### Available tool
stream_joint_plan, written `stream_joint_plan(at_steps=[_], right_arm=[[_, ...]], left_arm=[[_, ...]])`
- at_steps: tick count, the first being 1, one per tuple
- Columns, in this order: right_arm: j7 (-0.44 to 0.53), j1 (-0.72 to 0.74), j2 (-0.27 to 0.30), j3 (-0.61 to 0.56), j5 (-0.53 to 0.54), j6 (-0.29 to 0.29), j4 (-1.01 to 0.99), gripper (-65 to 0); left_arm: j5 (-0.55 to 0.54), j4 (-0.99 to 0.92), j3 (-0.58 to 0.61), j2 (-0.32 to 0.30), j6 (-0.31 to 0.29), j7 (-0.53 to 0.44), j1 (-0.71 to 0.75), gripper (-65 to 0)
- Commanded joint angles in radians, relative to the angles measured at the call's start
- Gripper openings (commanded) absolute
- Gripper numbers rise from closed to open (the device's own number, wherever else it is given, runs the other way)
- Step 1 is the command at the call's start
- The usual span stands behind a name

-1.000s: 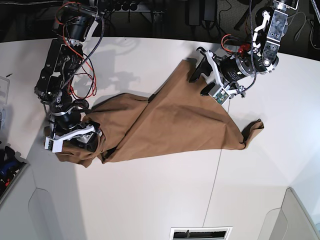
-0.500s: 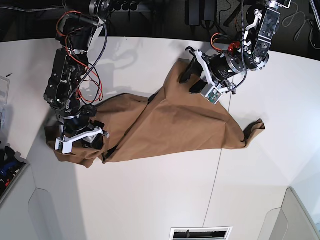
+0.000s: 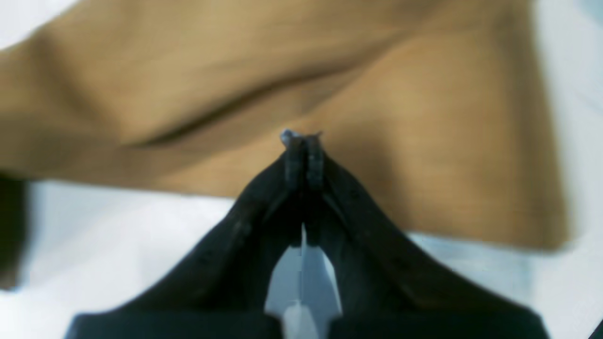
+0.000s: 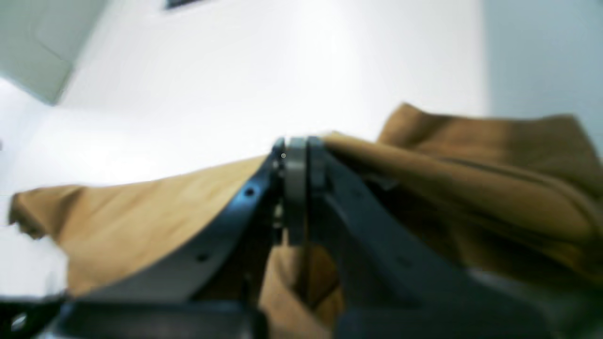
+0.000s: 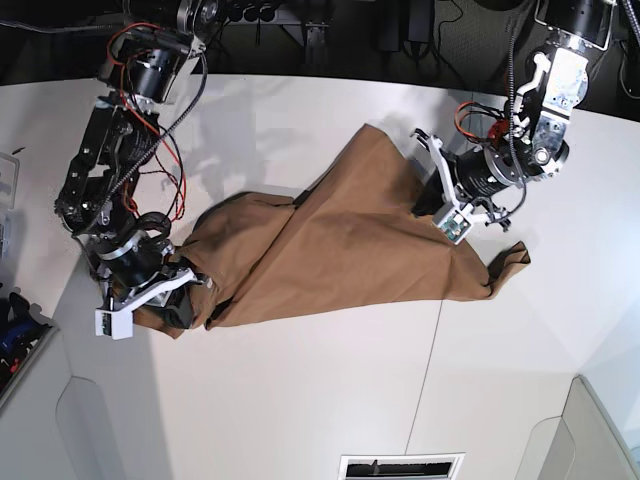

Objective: Layout the t-shirt on the table in an organized manner, then fold the t-shirt properly
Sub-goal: 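Lay the shirt flat, release, and move the left gripper to a new edge, then grasp the shirt body with the left gripper and a hem with the right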

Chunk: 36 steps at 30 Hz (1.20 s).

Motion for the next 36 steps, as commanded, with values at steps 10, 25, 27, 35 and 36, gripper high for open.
stream_joint_plan(at_steps=[10, 25, 27, 35, 36], right_arm=[[-0.005, -0.37, 0.118, 0.053, 0.144, 0.01, 0.323, -65.0], [-0.03, -0.591, 0.115, 0.198, 0.382, 0.046, 0.365, -65.0], [-0.031, -0.555, 0.106, 0.192, 0.381, 0.045, 0.365, -47.0], [0.018, -0.381, 0.048, 0.032, 0.263, 0.04, 0.357, -30.5], [0.042, -0.362, 0.031, -0.001, 0.209, 0.028, 0.348, -30.5]], left_arm=[[-0.023, 0.014, -0.027, -0.125, -0.025, -0.018, -0.002, -65.0], [-0.097, 0.014, -0.027, -0.126, -0.042, -0.018, -0.005, -55.4], [-0.13, 0.015, -0.027, -0.126, -0.052, -0.018, -0.006, -47.1], [-0.272, 0.113, -0.027, -0.056, -0.165, 0.083, -0.013, -36.4], [-0.283, 0.125, -0.027, -0.047, -0.165, 0.087, -0.013, -36.4]])
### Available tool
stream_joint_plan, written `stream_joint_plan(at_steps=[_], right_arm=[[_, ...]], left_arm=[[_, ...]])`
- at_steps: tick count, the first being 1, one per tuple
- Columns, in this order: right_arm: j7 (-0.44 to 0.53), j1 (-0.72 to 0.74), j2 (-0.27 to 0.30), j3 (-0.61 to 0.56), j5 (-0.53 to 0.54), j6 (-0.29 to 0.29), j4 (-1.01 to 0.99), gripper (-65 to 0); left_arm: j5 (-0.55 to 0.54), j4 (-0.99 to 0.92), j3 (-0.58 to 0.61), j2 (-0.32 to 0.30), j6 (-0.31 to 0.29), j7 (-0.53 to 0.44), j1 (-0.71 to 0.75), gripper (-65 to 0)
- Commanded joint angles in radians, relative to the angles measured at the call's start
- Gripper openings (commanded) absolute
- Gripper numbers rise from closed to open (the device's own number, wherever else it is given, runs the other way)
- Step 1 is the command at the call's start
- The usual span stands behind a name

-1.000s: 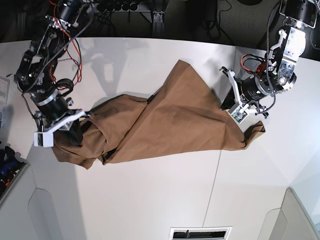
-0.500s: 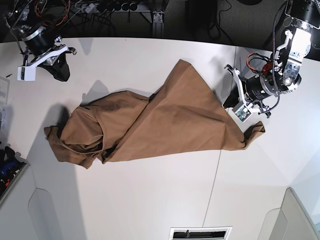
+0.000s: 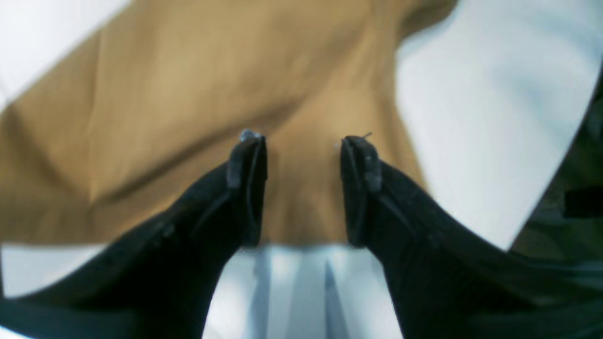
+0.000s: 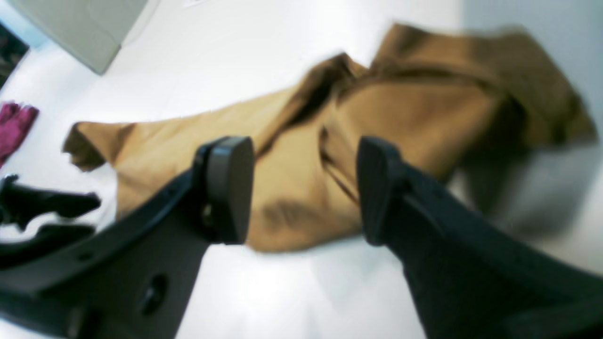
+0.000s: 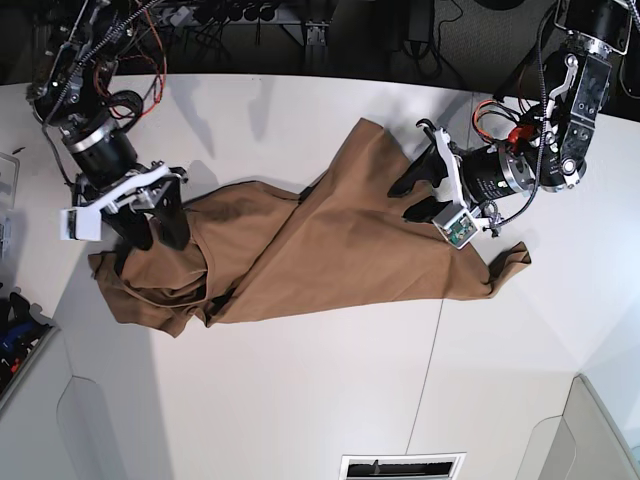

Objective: Layout the t-shirt on the table in an organized manner, then fold the t-shirt properly
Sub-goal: 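Grasp the shirt body with the left gripper and a hem with the right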

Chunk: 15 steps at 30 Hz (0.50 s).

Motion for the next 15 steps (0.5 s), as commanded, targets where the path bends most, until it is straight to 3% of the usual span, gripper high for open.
stream_joint_plan(at_steps=[1, 7, 13, 15], right_arm=[[0.044, 0.031, -0.015, -0.03, -0.034, -0.017, -0.001, -30.5], [0.127, 0.183, -0.076, -0.149, -0.291, -0.159, -0.22, -30.5], [0.199, 0.344, -0.082, -0.164, -0.335, -0.238, -0.481, -30.5], [0.199, 0.391, -0.092, -0.164, -0.349, -0.249, -0.55, -30.5]], left_arm=[[-0.02, 0.024, -0.007, -0.001, -0.007, -0.017, -0.013, -36.4], [-0.008, -0.011, -0.007, 0.074, -0.006, -0.002, -0.013, -36.4], [0.043, -0.058, -0.006, 0.114, -0.002, 0.009, -0.012, -36.1], [0.05, -0.077, -0.006, 0.113, -0.002, 0.013, -0.012, -31.1]])
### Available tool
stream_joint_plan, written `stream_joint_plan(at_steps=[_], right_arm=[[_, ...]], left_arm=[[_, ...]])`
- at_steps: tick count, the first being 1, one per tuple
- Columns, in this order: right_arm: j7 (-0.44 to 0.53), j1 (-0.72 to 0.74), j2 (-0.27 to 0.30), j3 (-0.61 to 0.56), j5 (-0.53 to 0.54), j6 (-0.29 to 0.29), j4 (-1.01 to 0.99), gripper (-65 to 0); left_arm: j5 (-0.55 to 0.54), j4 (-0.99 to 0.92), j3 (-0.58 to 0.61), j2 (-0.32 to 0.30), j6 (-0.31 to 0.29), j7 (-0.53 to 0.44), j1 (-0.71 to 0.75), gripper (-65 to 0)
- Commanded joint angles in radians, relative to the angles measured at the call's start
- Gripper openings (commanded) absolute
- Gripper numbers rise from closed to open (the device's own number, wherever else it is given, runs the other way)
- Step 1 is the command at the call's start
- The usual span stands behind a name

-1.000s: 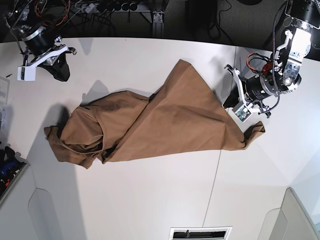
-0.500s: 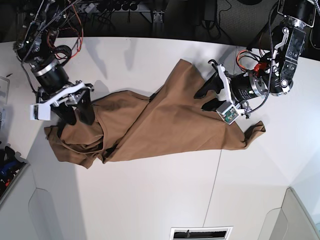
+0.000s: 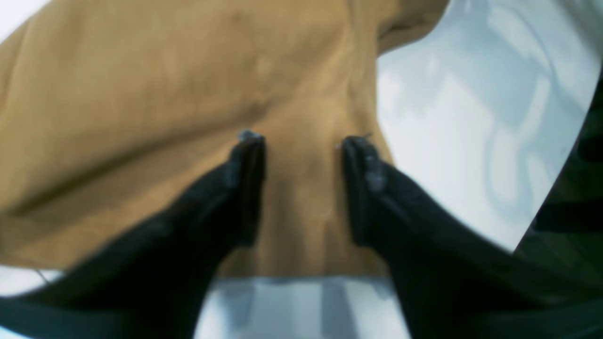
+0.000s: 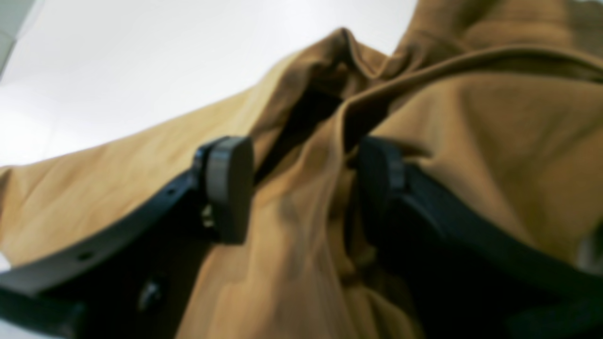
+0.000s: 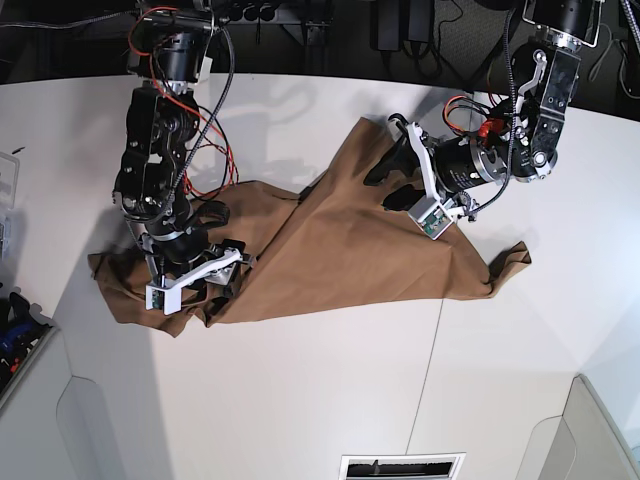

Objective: Layout the t-shirt on the table in an organized manner, then fold the t-shirt properly
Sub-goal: 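Grasp the shirt body with the left gripper and a hem with the right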

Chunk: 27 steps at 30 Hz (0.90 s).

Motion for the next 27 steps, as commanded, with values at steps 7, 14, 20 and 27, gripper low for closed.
stream_joint_plan(at_steps=[7, 14, 20, 27], right_arm=[[0.033, 0.124, -0.042, -0.019, 0.005, 0.006, -0.087, -30.5], [0.033, 0.155, -0.042, -0.019, 0.004, -0.035, -0.136, -38.1], [0.037, 0.154, -0.042, -0.019, -0.012, -0.034, -0.163, -60.1], [0.036, 0.155, -0.042, -0.019, -0.021, 0.092, -0.154, -65.0]], left_arm=[[-0.008, -0.002, -0.005, -0.005, -0.004, -0.018, 0.002, -29.1], [0.022, -0.026, -0.005, -0.006, -0.004, -0.021, 0.03, -29.2], [0.023, -0.032, -0.005, -0.006, -0.004, -0.033, 0.037, -42.7], [0.075, -0.034, -0.005, -0.006, -0.004, -0.043, 0.036, -65.0]])
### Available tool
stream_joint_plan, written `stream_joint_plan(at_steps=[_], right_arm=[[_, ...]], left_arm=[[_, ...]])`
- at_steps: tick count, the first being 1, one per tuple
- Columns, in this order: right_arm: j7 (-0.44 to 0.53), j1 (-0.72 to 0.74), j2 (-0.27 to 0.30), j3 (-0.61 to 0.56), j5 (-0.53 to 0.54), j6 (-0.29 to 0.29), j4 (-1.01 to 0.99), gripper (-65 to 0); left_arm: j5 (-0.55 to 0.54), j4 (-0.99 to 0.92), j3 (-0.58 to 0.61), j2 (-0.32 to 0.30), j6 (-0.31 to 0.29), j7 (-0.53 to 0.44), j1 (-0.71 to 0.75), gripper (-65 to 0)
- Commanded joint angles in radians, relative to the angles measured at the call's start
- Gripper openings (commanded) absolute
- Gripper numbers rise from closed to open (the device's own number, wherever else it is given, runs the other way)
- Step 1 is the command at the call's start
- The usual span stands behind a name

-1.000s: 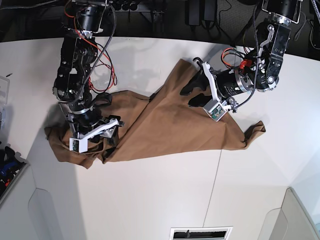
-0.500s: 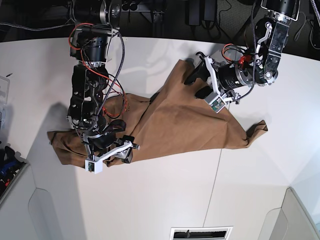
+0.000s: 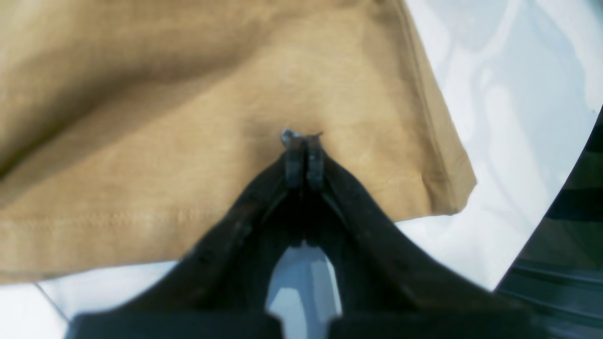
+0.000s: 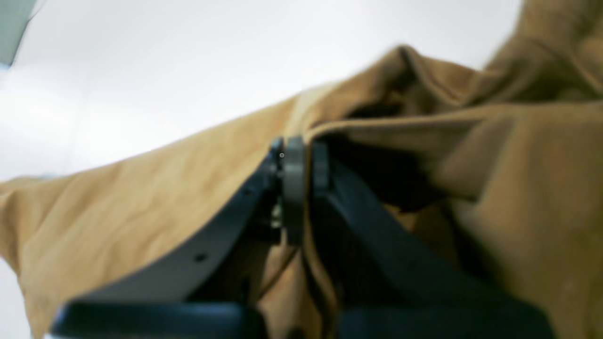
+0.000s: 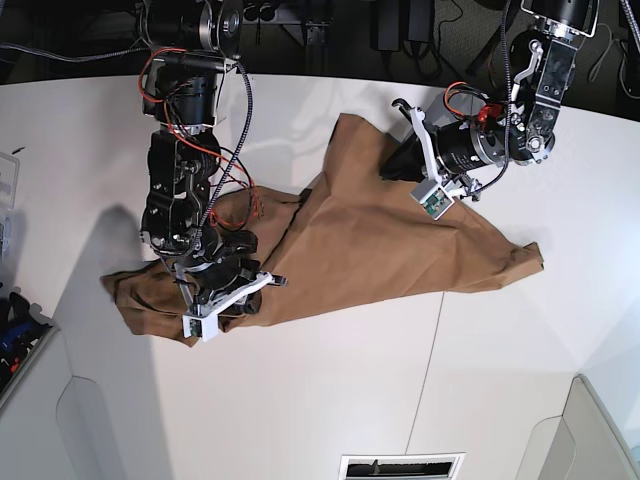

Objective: Layout the t-shirt on the table in an organized manner, then fold the t-shirt properly
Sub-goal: 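Grasp the shirt body with the left gripper and a hem with the right, then drag the grasped shirt edges apart to spread the shirt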

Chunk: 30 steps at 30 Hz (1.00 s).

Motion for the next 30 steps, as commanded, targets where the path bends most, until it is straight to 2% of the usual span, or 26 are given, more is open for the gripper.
stream_joint_plan(at_steps=[1, 4, 9, 12, 16, 20, 23, 24, 25, 30], right_arm=[[0.021, 0.026, -0.003, -0.002, 0.011, 0.029, 0.031, -65.0], [-0.03, 0.013, -0.003, -0.002, 0.012, 0.045, 0.1, -65.0], [-0.13, -0.093, 0.005, -0.002, 0.013, 0.086, 0.34, -65.0], [-0.139, -0.194, 0.041, -0.002, 0.045, 0.085, 0.481, -65.0], [-0.138, -0.34, 0.112, 0.007, 0.098, 0.085, 0.611, -65.0], [-0.139, -0.459, 0.154, 0.007, 0.151, 0.091, 0.667, -65.0], [-0.14, -0.51, 0.15, 0.007, 0.164, 0.09, 0.669, -30.3], [-0.142, -0.523, 0.15, 0.007, 0.176, 0.09, 0.669, -23.0], [-0.146, -0.534, 0.15, 0.007, 0.181, 0.09, 0.67, -20.0], [-0.146, -0.568, 0.15, 0.007, 0.21, 0.085, 0.726, -20.3]], left_arm=[[0.018, 0.011, -0.005, -0.008, -0.002, -0.013, -0.008, -65.0], [0.045, 0.011, -0.005, -0.016, 0.006, -0.032, -0.011, -65.0], [0.083, 0.011, -0.005, -0.036, 0.063, -0.031, -0.011, -65.0], [0.118, 0.011, -0.005, -0.071, 0.085, -0.033, -0.014, -65.0], [0.144, 0.011, -0.005, -0.11, 0.144, -0.043, -0.016, -65.0], [0.142, 0.011, -0.005, -0.121, 0.148, -0.042, -0.016, -65.0], [0.141, 0.011, -0.005, -0.121, 0.148, -0.043, -0.016, -65.0], [0.141, 0.011, -0.005, -0.121, 0.148, -0.042, -0.018, -65.0], [0.141, 0.011, -0.005, -0.121, 0.148, -0.042, -0.02, -65.0], [0.141, 0.011, -0.007, -0.124, 0.148, -0.037, -0.046, -65.0]])
